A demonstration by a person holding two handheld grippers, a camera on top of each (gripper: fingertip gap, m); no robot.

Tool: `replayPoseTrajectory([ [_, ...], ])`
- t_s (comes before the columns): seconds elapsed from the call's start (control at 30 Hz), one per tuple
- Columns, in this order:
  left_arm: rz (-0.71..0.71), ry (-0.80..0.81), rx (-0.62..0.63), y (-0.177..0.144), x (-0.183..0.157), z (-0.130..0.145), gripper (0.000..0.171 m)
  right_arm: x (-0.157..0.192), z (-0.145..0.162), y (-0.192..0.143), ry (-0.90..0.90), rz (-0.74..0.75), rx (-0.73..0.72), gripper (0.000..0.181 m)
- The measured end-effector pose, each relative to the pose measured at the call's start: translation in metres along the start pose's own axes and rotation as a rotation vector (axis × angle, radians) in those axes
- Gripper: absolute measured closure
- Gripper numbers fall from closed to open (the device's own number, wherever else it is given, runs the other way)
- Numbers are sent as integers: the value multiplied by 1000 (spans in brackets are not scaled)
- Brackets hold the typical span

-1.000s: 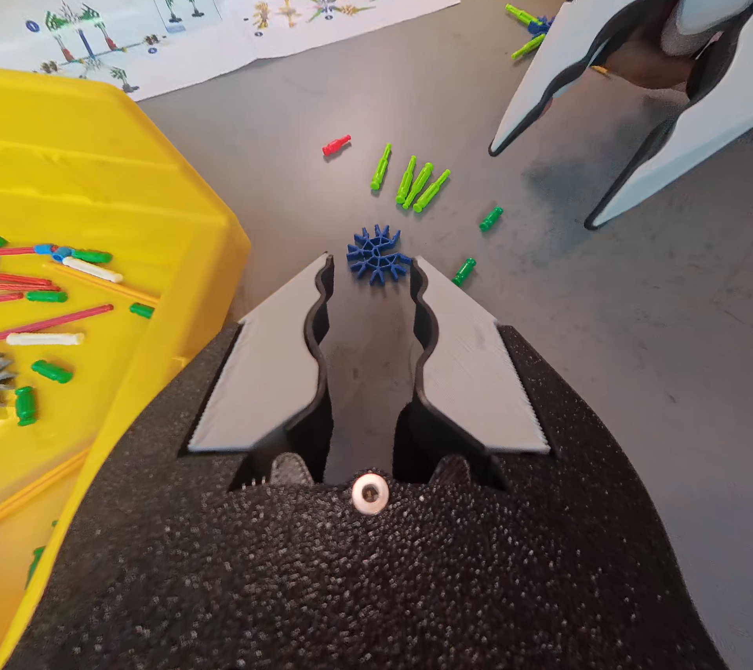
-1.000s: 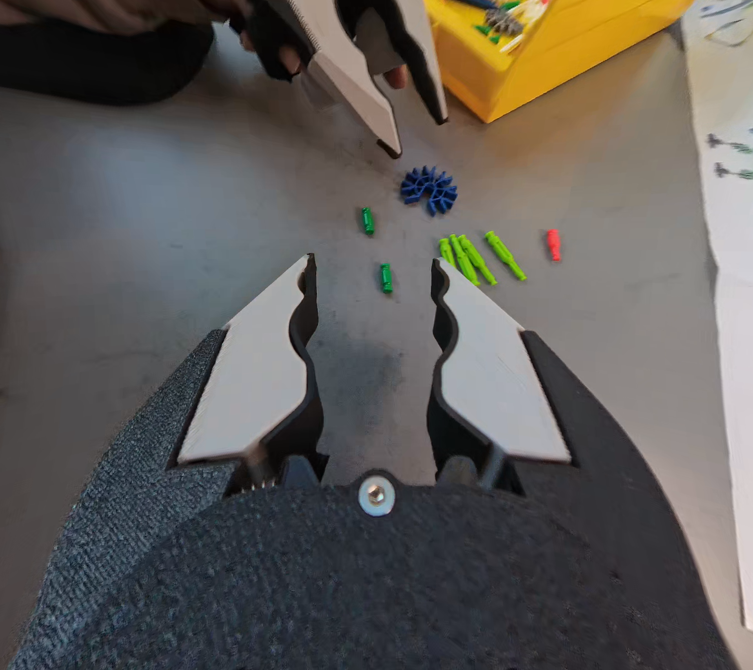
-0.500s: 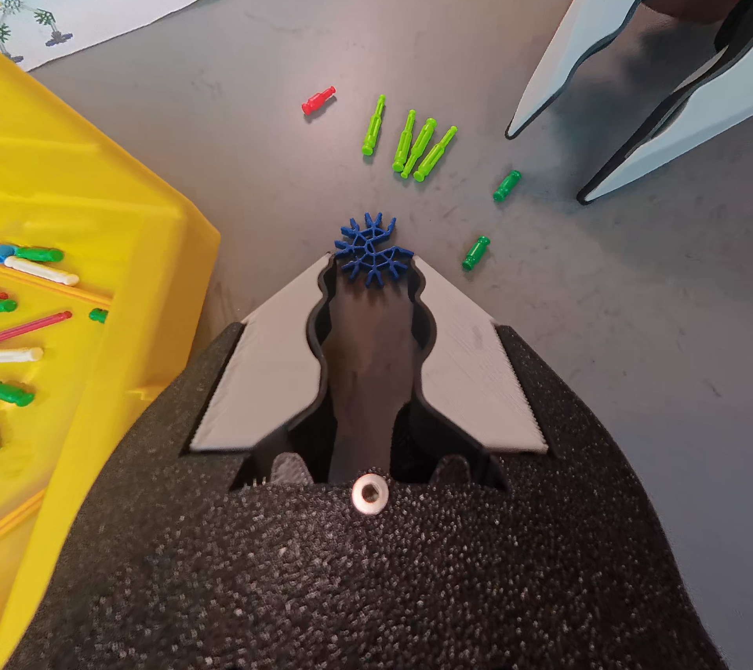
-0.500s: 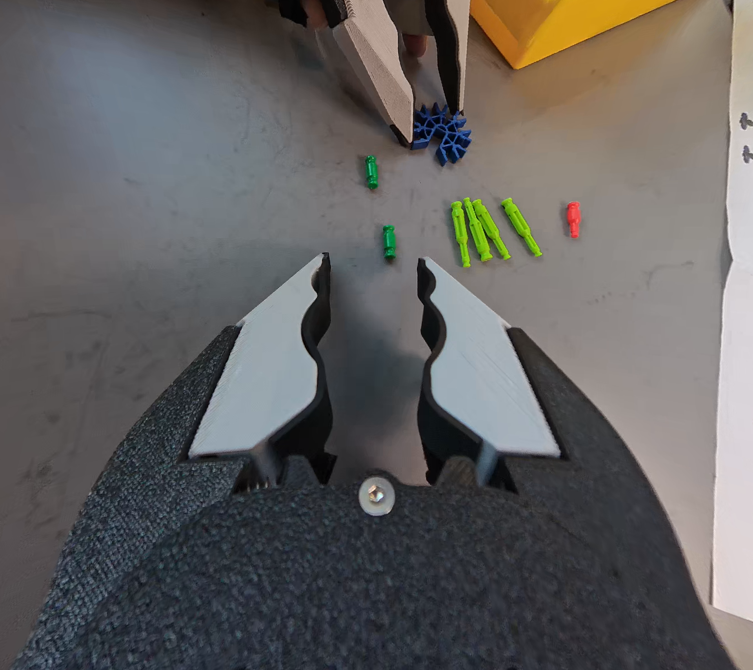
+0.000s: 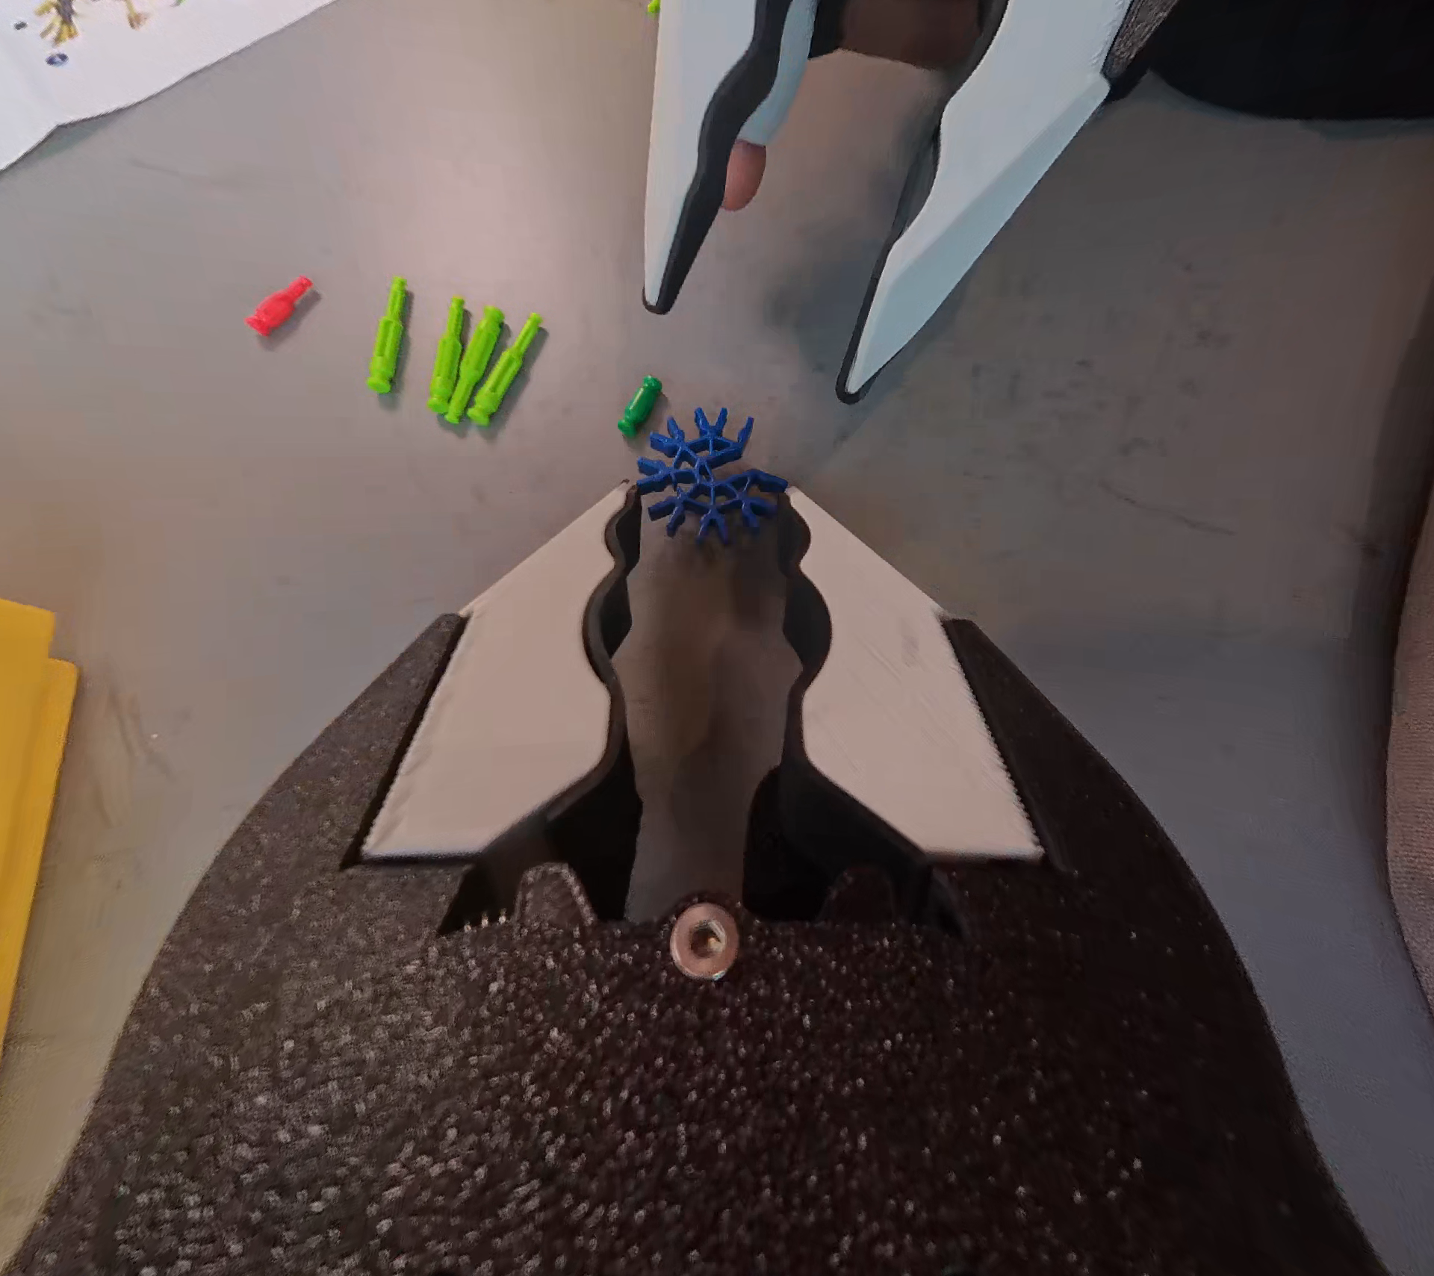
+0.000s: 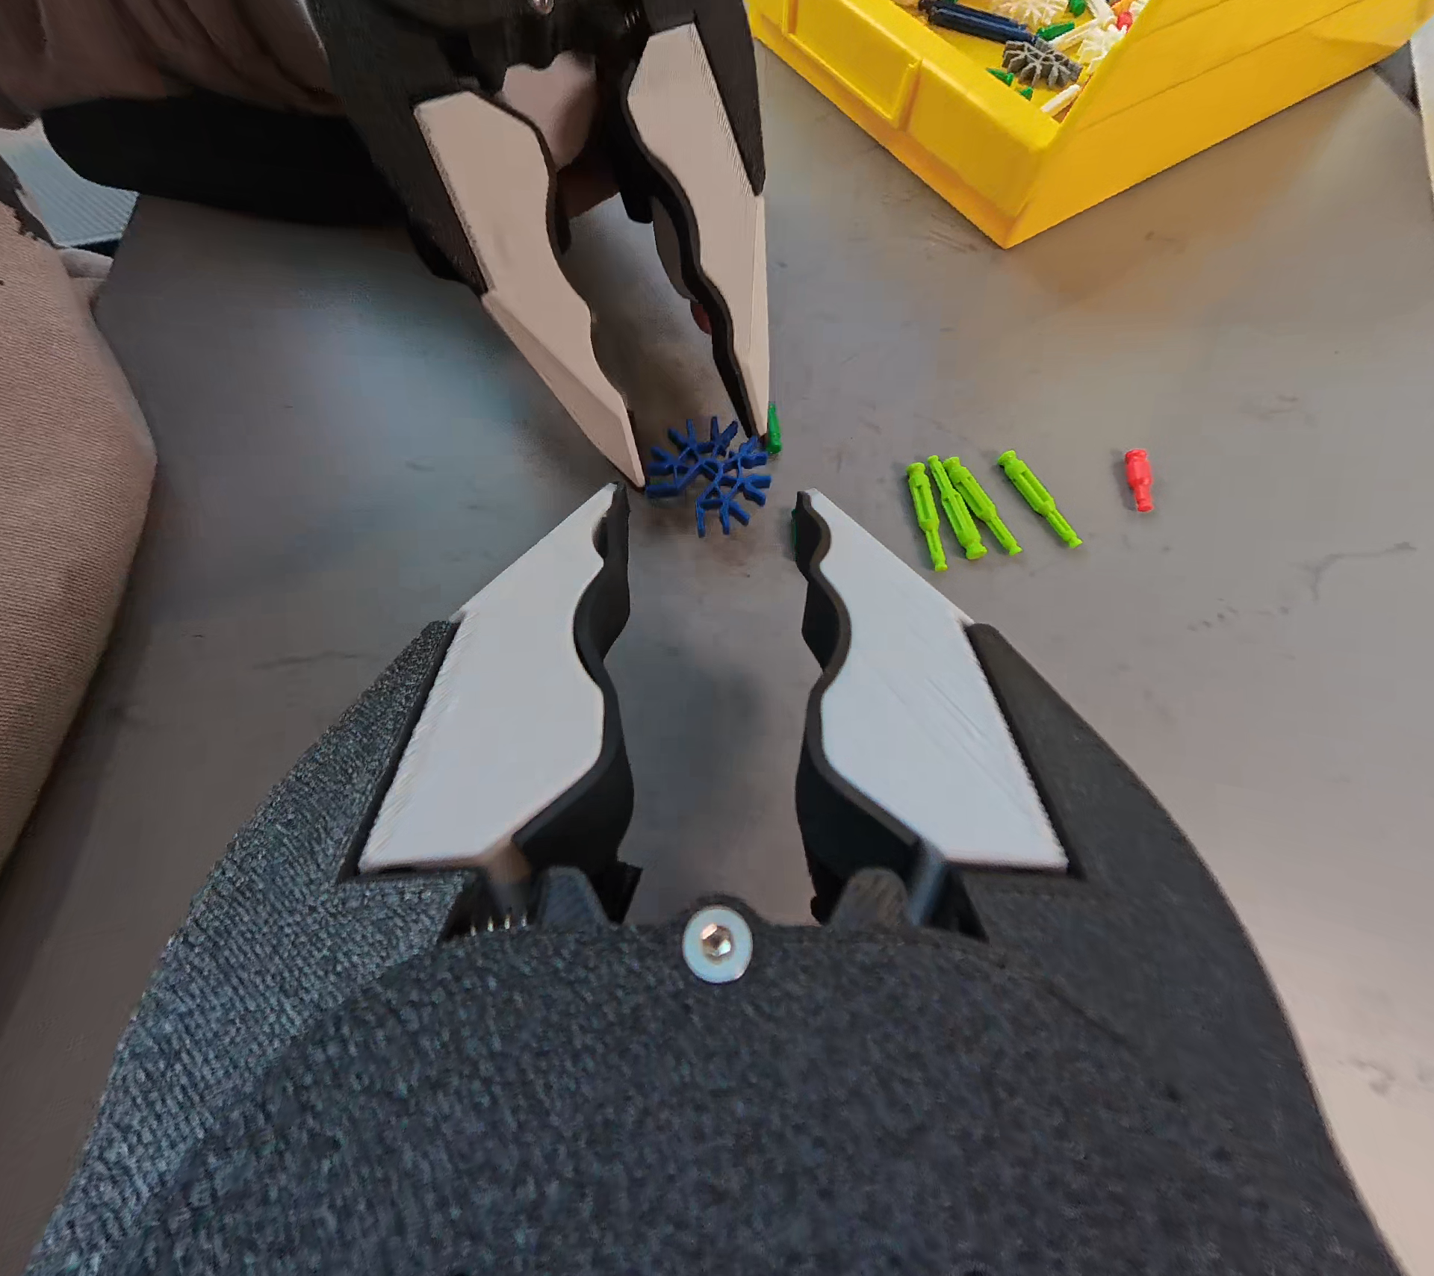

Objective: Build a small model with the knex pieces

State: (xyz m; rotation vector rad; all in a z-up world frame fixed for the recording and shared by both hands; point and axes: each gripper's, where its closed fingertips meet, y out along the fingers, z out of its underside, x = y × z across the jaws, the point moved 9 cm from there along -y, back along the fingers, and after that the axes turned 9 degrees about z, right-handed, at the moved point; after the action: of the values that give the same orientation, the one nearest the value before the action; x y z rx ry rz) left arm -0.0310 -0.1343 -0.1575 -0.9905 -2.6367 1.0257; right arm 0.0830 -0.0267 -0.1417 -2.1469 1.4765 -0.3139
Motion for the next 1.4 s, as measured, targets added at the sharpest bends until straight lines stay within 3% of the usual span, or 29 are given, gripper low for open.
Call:
replayPoseTrajectory([
  [0.1,-4,-14,66,7,-7,3,137,2,3,3,-32,6,44,140],
  [0.4,152,14,94,-4,-14,6,133,12,12,9,-118,-20,142,140],
  [0.67,69,87,54,0,-11,2,131,-16,9,15,-33,158,147,161],
  [0.97,90,117,82,5,-14,6,138,-9,4,32,-143,142,241,177],
  [1.4,108,144,65,2,-10,8,133,-3,16,4,-89,45,217,177],
])
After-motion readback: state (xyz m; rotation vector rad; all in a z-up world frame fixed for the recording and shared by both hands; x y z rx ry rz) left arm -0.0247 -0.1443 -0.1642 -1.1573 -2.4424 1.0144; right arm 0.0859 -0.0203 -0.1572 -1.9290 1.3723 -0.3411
